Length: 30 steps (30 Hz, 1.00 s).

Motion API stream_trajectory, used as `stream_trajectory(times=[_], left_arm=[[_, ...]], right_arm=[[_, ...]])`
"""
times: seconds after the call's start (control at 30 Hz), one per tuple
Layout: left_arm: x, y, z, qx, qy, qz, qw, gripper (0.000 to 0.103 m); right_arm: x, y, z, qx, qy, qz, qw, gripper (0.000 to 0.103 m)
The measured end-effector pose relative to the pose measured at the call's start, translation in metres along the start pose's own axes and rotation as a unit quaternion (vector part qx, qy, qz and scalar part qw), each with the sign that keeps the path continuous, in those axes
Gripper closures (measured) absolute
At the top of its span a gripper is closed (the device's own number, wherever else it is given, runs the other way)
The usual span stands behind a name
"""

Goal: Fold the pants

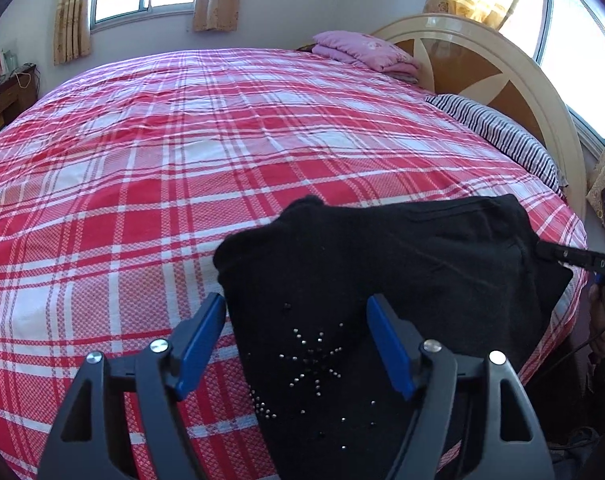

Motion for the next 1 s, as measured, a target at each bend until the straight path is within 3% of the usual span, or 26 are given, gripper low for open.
stream_trajectory(times=[0.07, 0.17, 0.27, 0.4, 0.57, 0.73, 0.87, 1.0], left_arm=[[0.0, 0.0, 0.0, -0.002, 0.0, -0.003, 1.0, 0.028], [0.0, -0.001, -0.003, -0.002, -0.001, -0.003, 1.0, 0.028], [0.002, -0.004, -0.002, -0.01, -0.004, 0.001, 0.9999, 0.022], [0.003, -0.004, 0.003, -0.017, -0.001, 0.0, 0.9999, 0.013], [0.001, -0.005, 0.008, -0.02, 0.005, -0.003, 0.9998, 0.012], [-0.013, -0.006, 0.015, -0.041, -0.007, -0.014, 0.9991, 0.008], [-0.017, -0.019, 0.031, -0.058, 0.003, 0.001, 0.9983, 0.004], [-0.015, -0.022, 0.035, -0.049, 0.021, 0.002, 0.9986, 0.004]], right_arm=[[-0.012, 0.02, 0.008, 0.023, 0.014, -0.046, 0.999, 0.063], [-0.018, 0.041, 0.037, -0.013, 0.049, -0.085, 0.995, 0.049], [-0.007, 0.028, 0.073, -0.065, 0.097, -0.062, 0.991, 0.047], [0.019, -0.022, 0.078, -0.021, 0.132, 0.013, 0.991, 0.047], [0.02, -0.021, 0.072, -0.038, 0.129, 0.011, 0.991, 0.047], [0.027, -0.02, 0.081, -0.023, 0.155, -0.004, 0.988, 0.047], [0.026, -0.023, 0.079, -0.02, 0.158, -0.008, 0.987, 0.047], [0.026, -0.024, 0.078, -0.022, 0.16, -0.013, 0.987, 0.047]])
Point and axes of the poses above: each gripper's, at about its wrist camera, not at the fingertips, and y roughly against the way its jaws point, z to its left, x to its underside, the point moved 6 cm from there along -y, roughly the way its jaws point, and after that the axes turned 10 degrees about x, right-handed, at the moved point
